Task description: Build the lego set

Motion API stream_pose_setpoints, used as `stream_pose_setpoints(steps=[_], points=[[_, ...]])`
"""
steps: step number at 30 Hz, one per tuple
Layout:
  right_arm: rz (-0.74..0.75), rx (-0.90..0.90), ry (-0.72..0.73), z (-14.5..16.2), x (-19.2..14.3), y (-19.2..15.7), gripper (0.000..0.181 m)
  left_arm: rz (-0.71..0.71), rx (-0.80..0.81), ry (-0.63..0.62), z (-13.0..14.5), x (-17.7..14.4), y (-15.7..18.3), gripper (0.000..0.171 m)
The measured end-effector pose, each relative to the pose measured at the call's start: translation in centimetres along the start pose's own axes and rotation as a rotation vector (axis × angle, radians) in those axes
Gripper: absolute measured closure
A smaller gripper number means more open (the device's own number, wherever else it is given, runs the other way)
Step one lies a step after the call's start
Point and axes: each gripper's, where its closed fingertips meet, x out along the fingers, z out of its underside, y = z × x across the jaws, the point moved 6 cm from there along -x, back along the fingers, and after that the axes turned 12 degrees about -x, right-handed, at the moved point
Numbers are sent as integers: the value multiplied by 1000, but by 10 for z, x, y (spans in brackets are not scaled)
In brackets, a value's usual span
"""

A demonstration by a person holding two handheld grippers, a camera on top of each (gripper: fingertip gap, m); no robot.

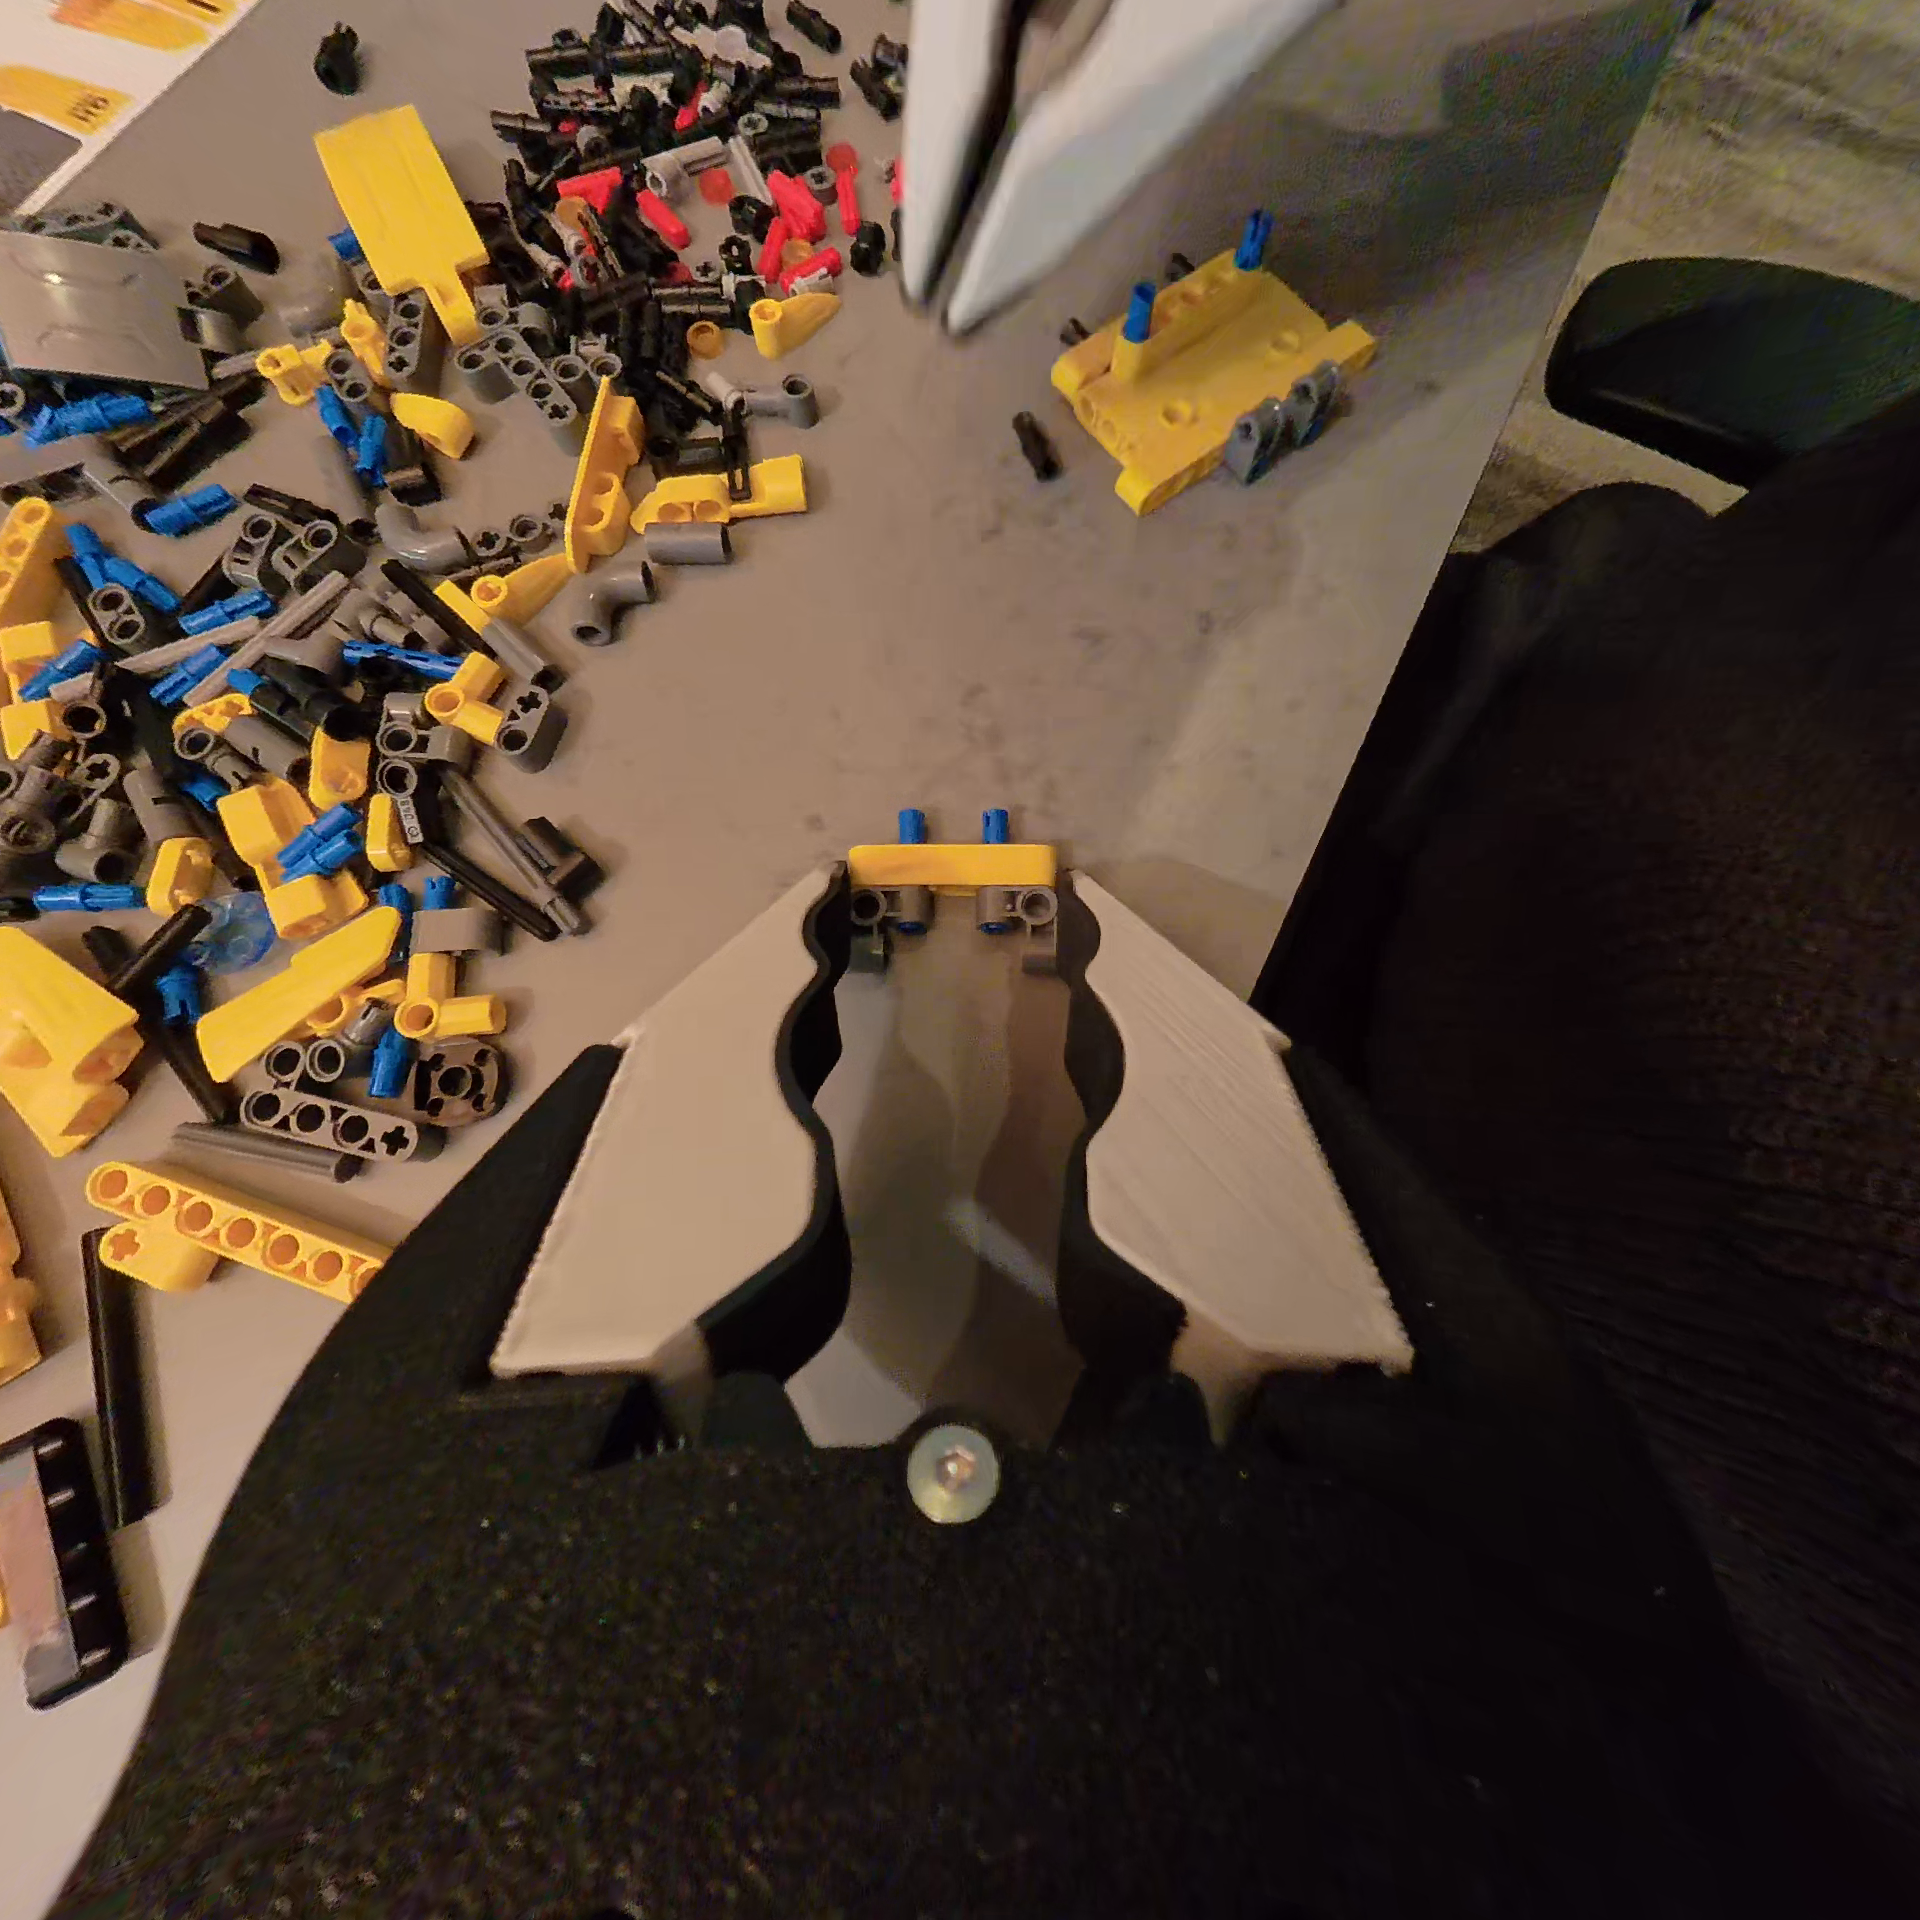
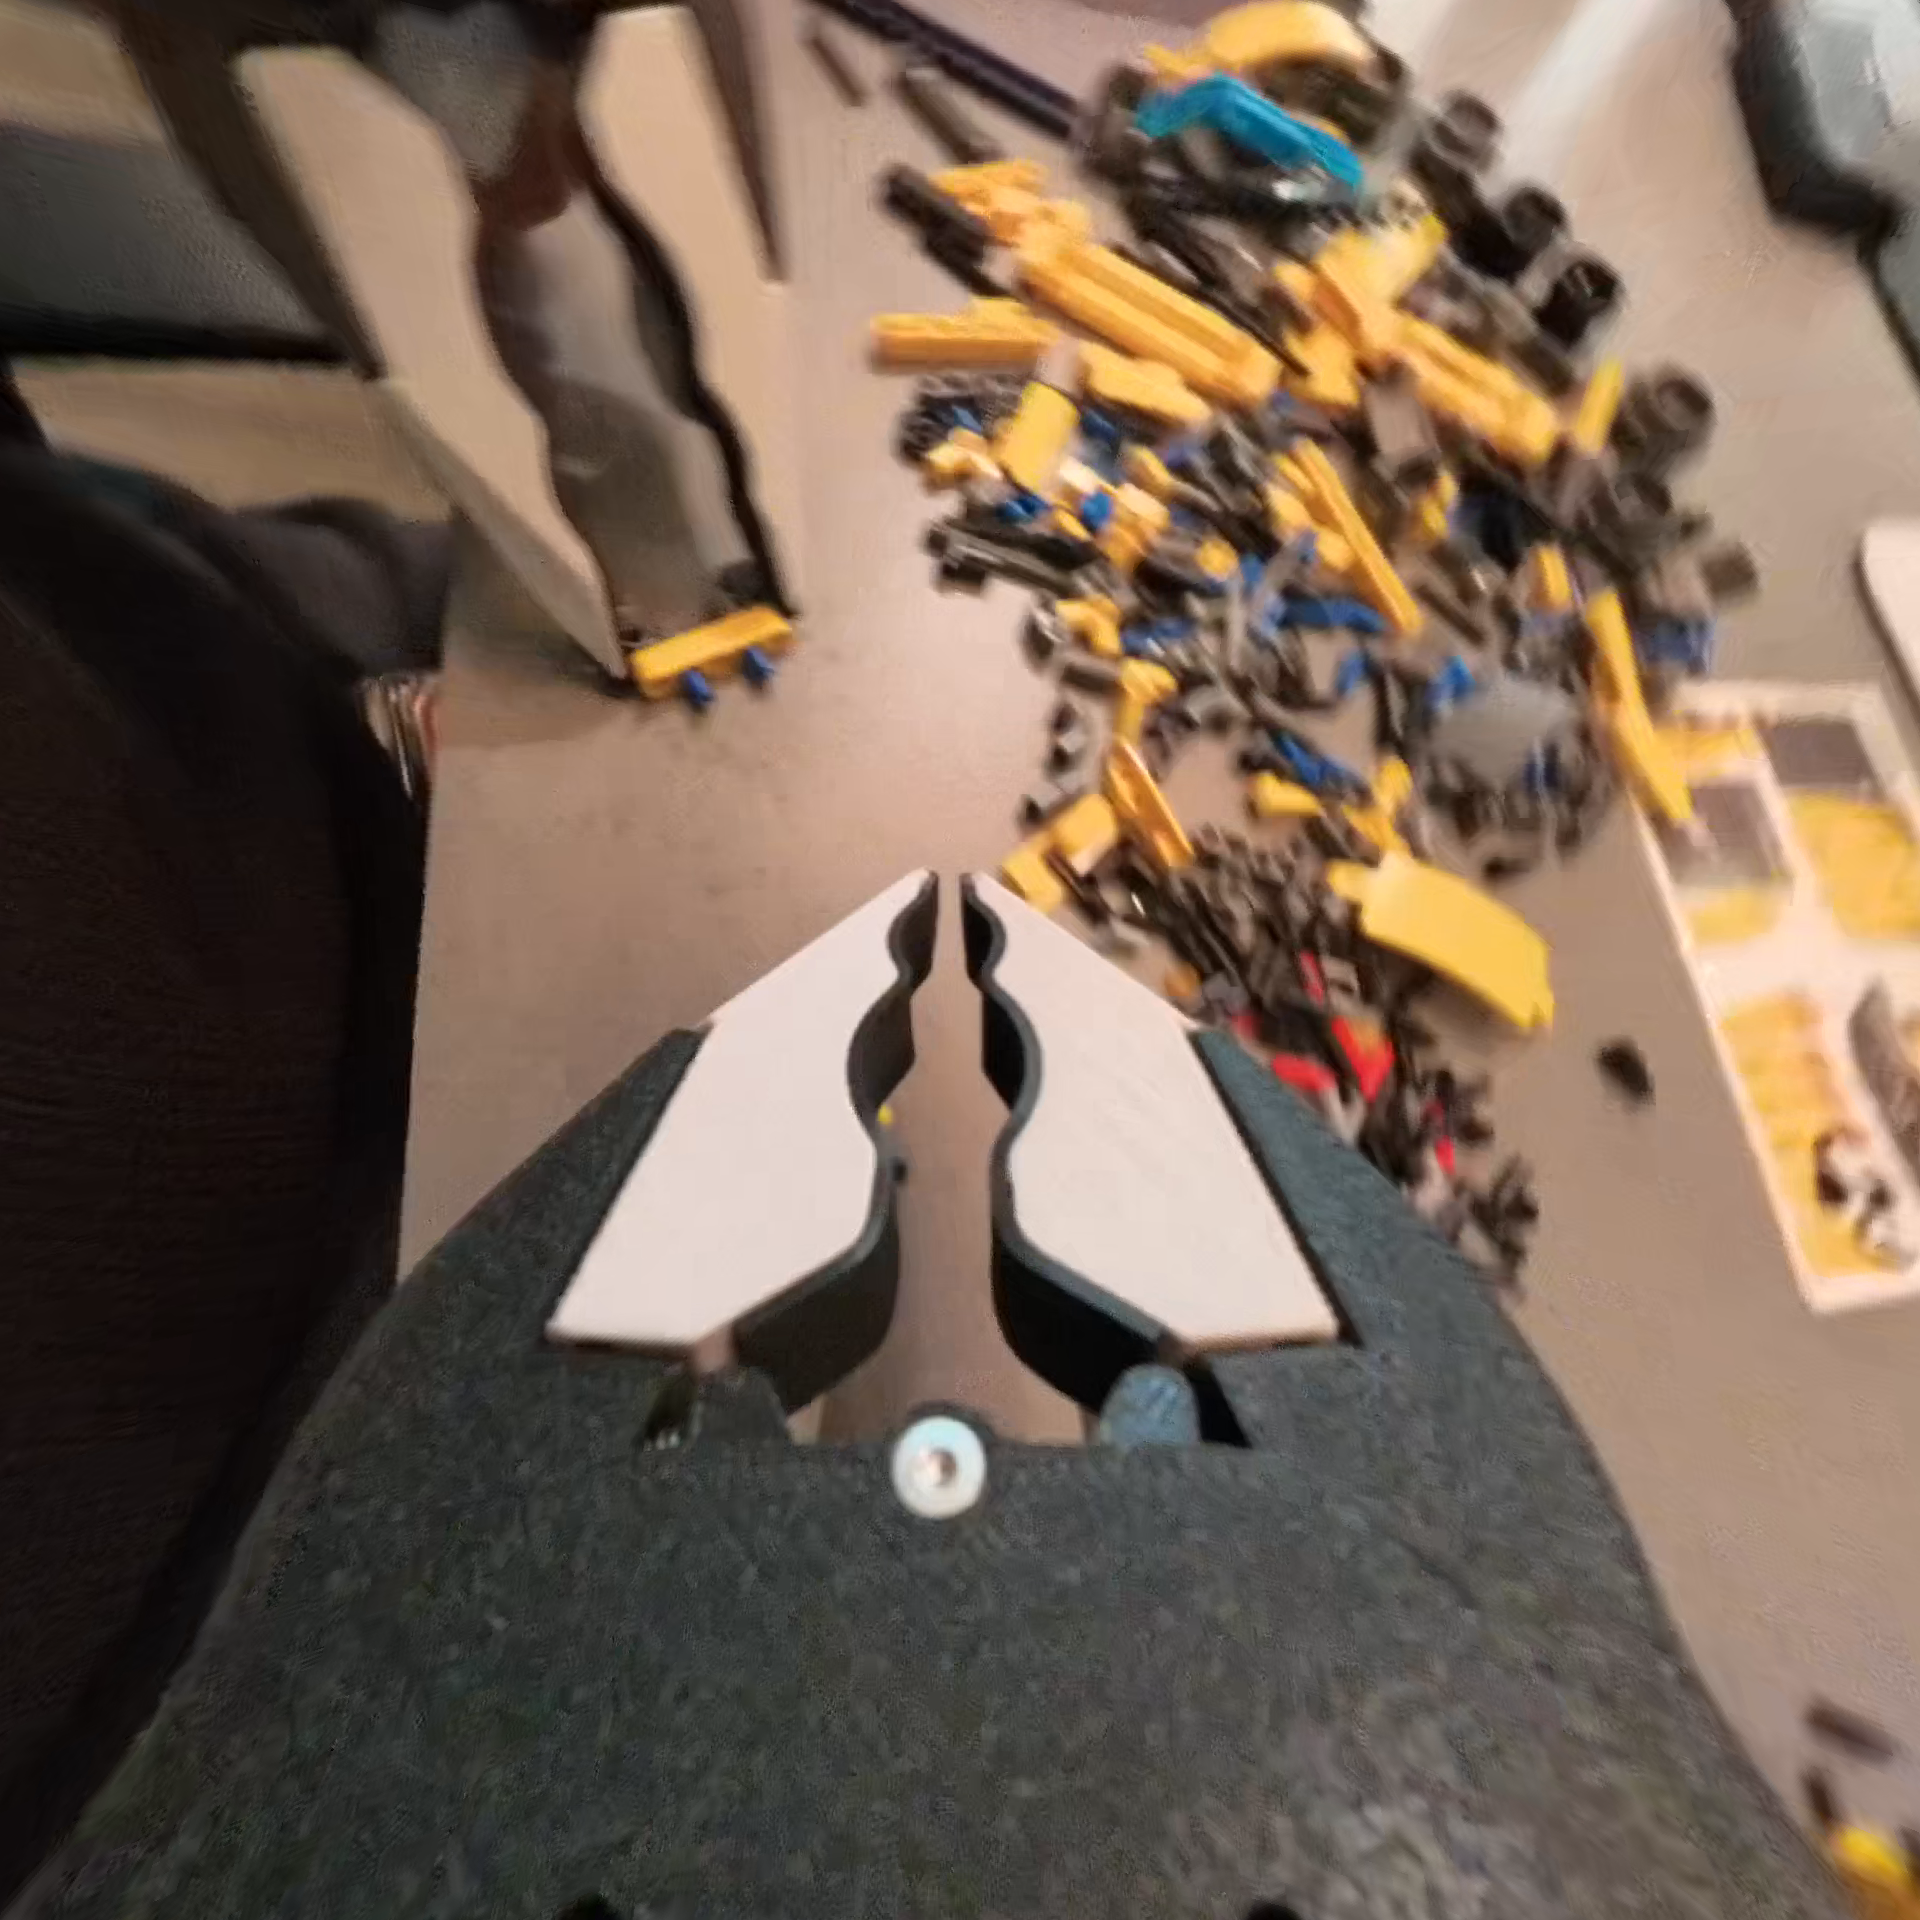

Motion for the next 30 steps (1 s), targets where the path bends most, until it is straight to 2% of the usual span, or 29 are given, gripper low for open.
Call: stream_pose_setpoints(steps=[3, 6, 12, 16, 20, 23, 25, 27, 30], points=[[-25, 235, 27, 28, -22, 15, 164, 6, -2, 1, 0, 0, 0, 133], [-122, 318, 46, 40, -25, 9, 162, 11, 1, 1, -1, 0, 0, 133], [-232, 64, 14, 40, 2, 6, 162, 12, 5, 1, -1, 1, 0, 132], [-365, 2, 40, 41, 9, 4, 163, 6, 8, 5, -1, 1, 0, 132], [-412, -67, 27, 41, 12, 4, 164, 12, -2, 6, -1, 1, 0, 132], [-431, -107, 11, 40, 13, 5, 165, 15, -4, 7, -1, 1, -1, 132], [-435, -126, 10, 39, 14, 6, 176, 15, -5, 7, -1, 1, -1, 132], [-431, -142, 18, 37, 16, 5, 177, 16, -5, 8, -1, 1, -1, 132], [-370, -142, 34, 28, 22, 8, 177, 18, -8, 8, -1, 1, -1, 132]])
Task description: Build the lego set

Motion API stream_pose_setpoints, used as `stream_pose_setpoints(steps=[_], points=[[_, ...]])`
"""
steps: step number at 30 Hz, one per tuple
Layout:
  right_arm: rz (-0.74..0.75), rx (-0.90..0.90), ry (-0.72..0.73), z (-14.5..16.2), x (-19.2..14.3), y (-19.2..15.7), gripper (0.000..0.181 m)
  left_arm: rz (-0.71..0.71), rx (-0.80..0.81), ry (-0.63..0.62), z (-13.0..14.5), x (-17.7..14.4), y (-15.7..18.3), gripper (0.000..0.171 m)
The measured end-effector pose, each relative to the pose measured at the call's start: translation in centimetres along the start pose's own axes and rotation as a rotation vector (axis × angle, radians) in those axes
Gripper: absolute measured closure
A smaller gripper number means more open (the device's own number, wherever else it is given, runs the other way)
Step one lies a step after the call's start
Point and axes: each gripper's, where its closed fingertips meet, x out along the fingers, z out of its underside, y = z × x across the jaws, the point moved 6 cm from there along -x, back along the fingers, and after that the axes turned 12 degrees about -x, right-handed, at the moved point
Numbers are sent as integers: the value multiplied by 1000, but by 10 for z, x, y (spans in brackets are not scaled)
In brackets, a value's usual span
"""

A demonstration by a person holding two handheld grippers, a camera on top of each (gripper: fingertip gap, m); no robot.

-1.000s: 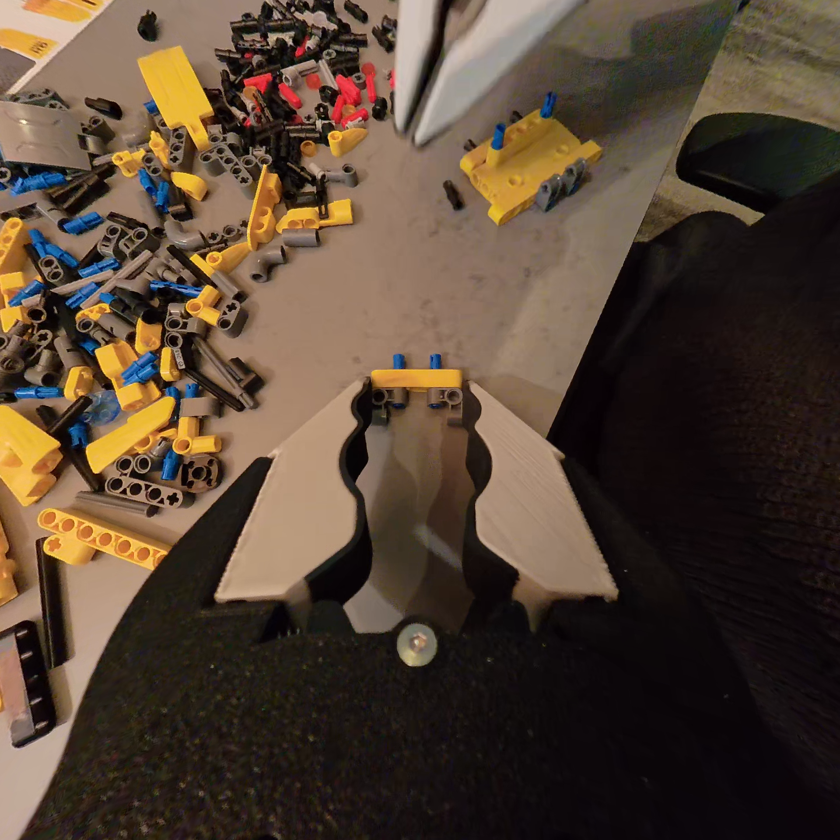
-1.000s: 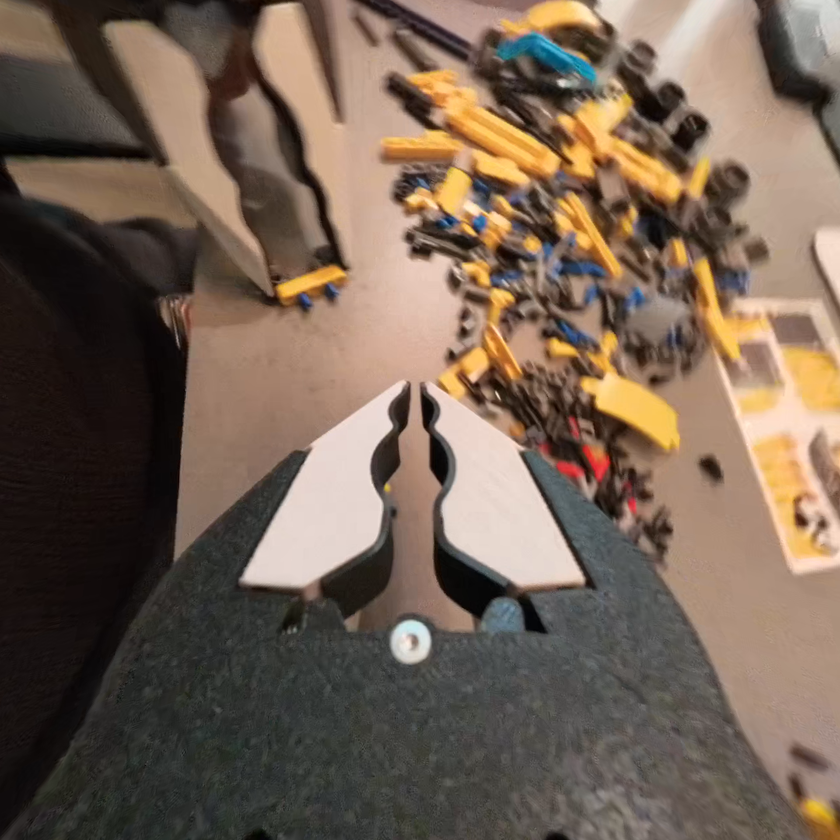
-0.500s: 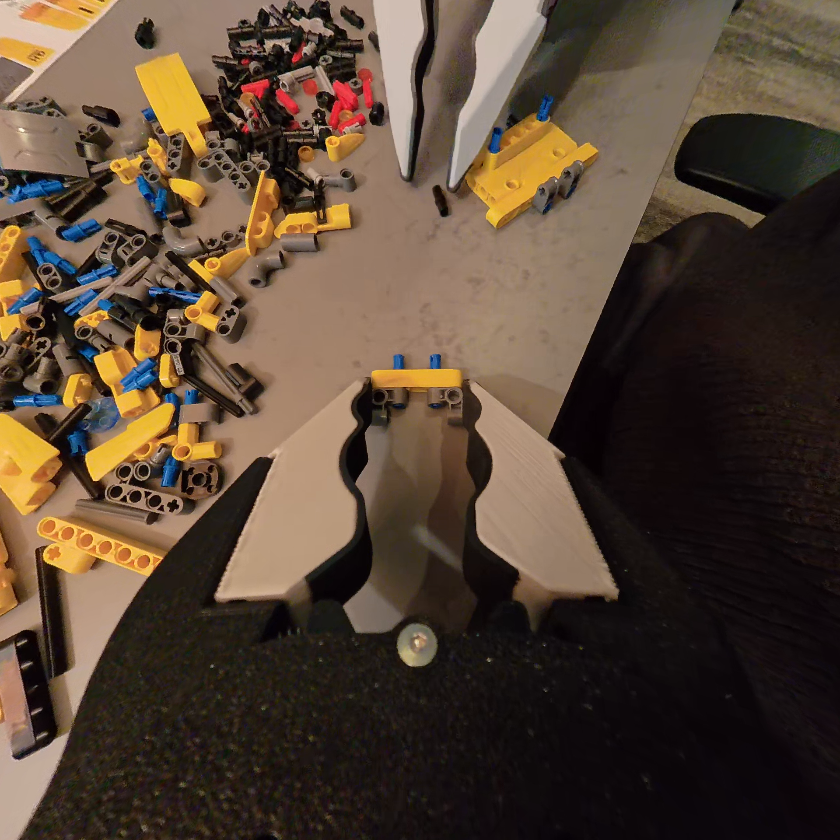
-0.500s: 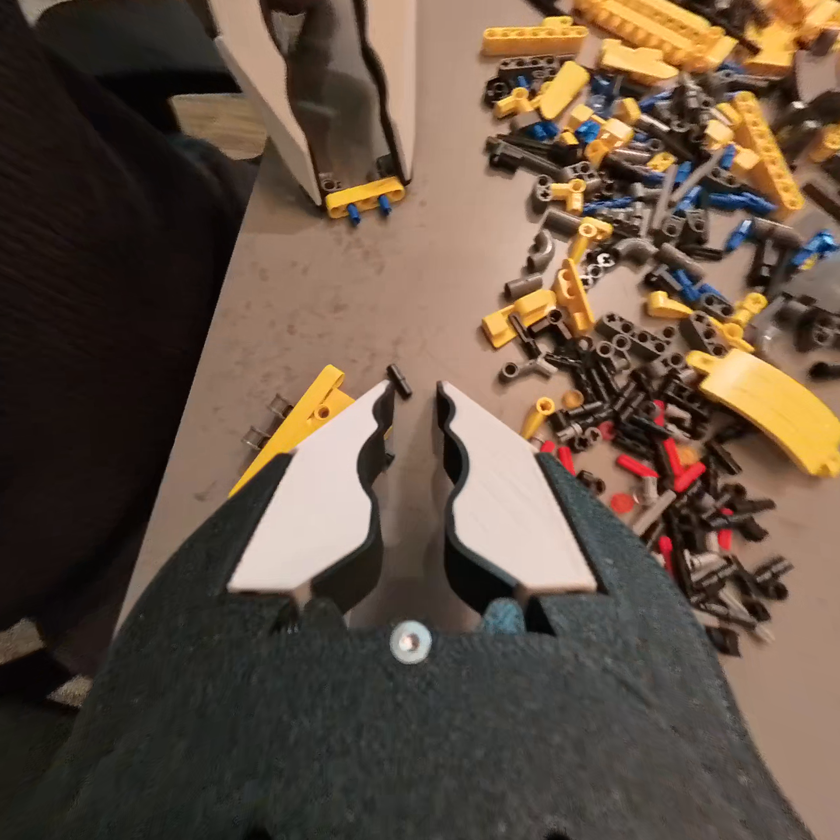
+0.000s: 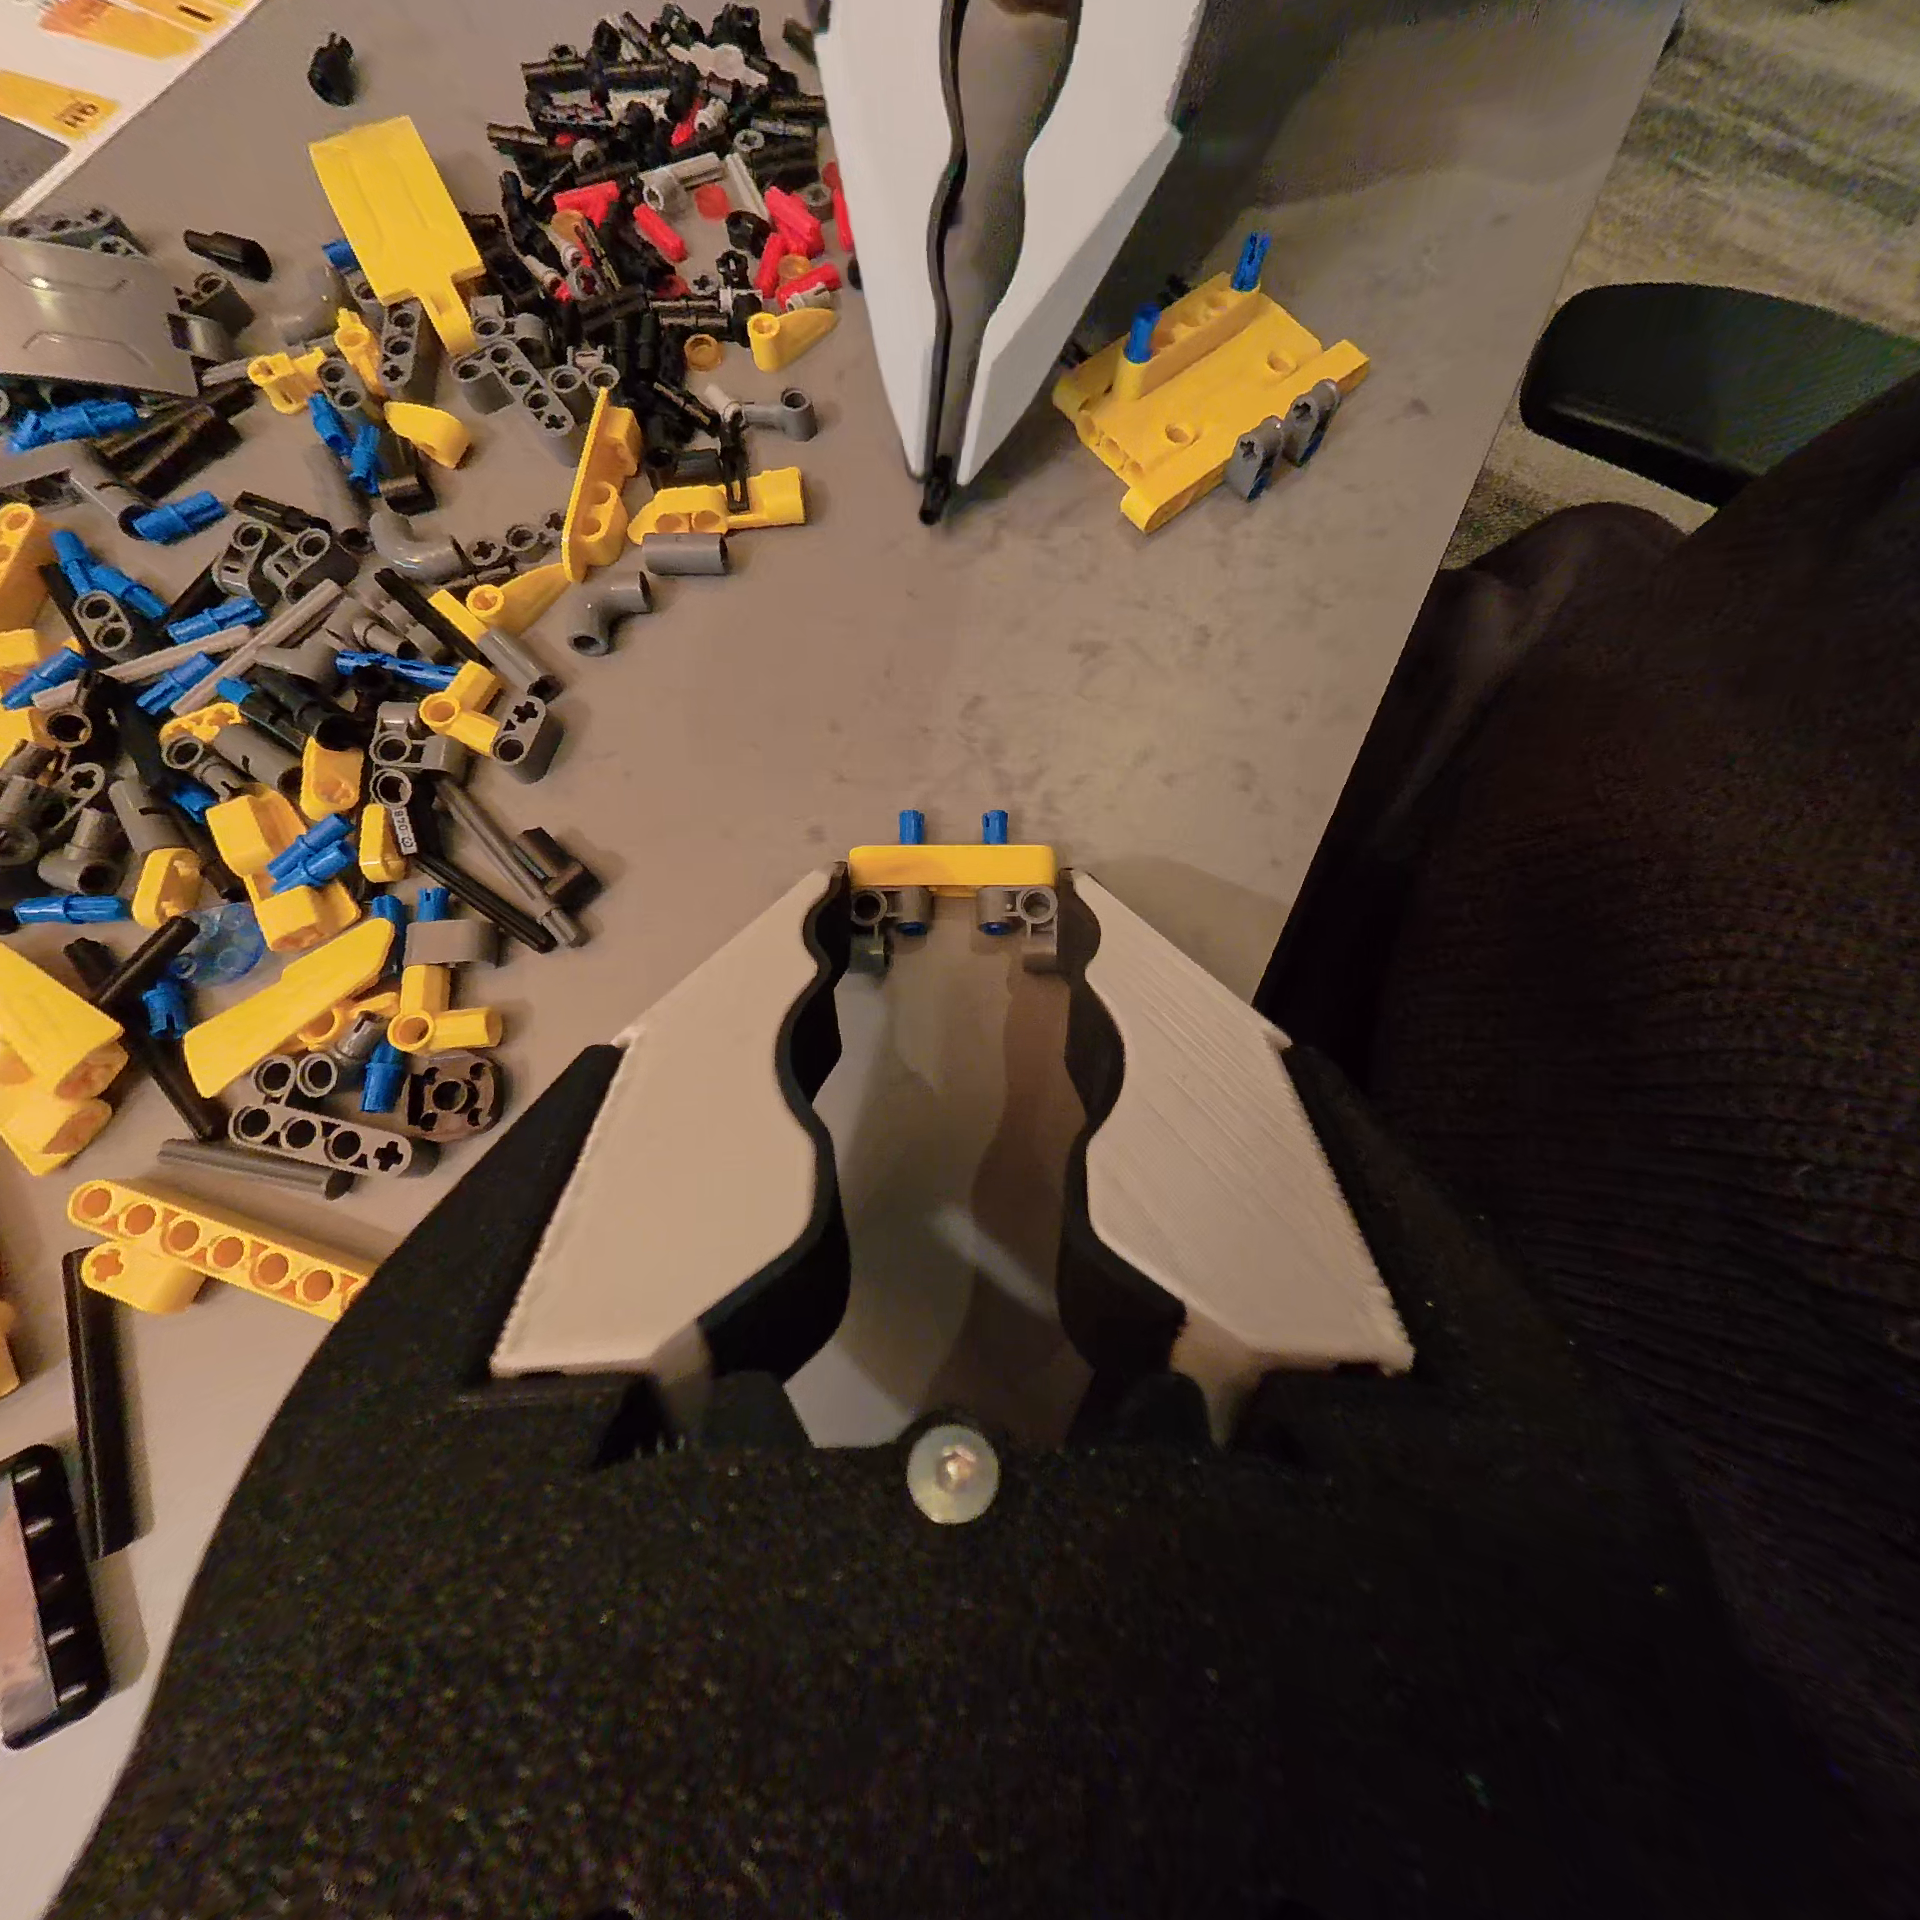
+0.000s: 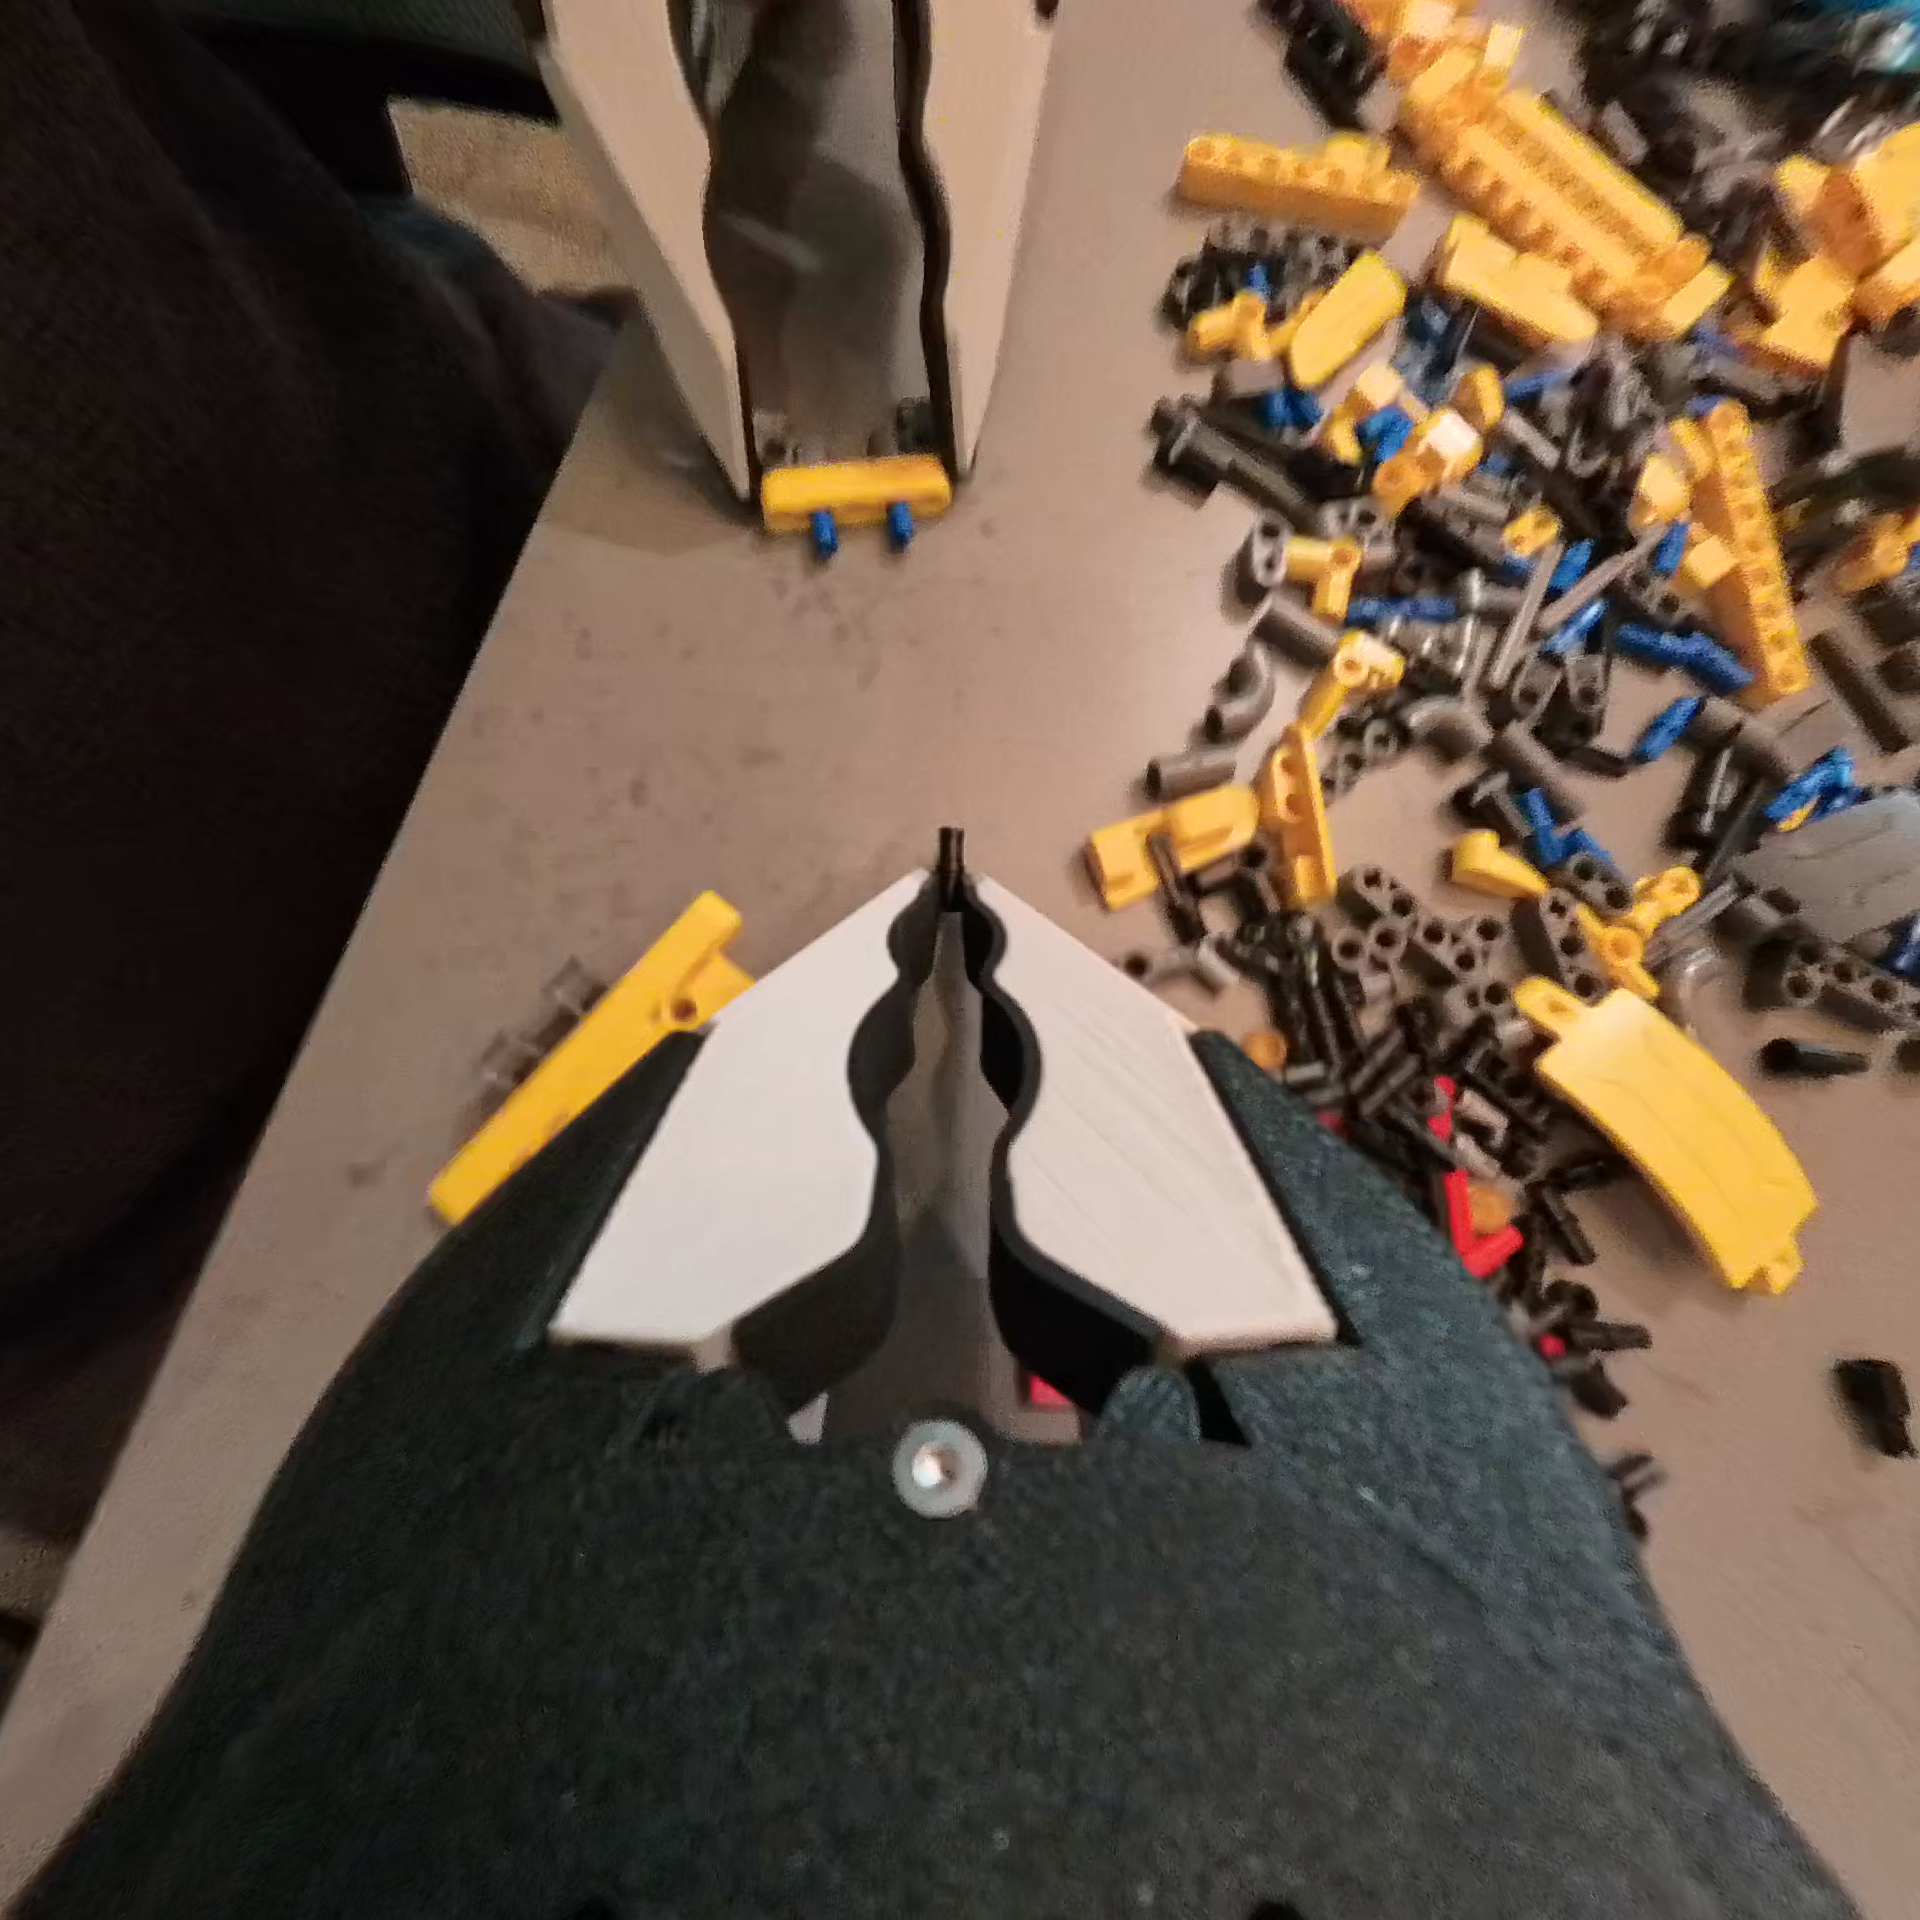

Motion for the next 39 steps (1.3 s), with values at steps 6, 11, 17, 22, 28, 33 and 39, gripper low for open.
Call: stream_pose_setpoints(steps=[6, 11, 17, 22, 28, 33, 39], points=[[-28, -9, 26, -45, 26, -11, 178, -5, 5, 1, 0, 0, 0, 132], [-45, -17, -28, -54, 45, -21, 178, -13, 13, 4, 0, 0, 1, 133], [-89, -3, -3, -56, 48, -16, 178, -20, 16, 6, 0, 1, 1, 133], [-140, 35, 5, -56, 49, -15, 179, -31, 26, 9, 0, 1, 2, 133], [-234, 189, -23, -57, 50, -9, 179, -41, 28, 9, 0, 2, 2, 133], [-326, 271, -23, -56, 52, -3, 179, -38, 25, 9, 0, 2, 2, 133], [-178, -101, -90, -62, 51, -12, 180, -39, 23, 11, 0, 2, 2, 133]])
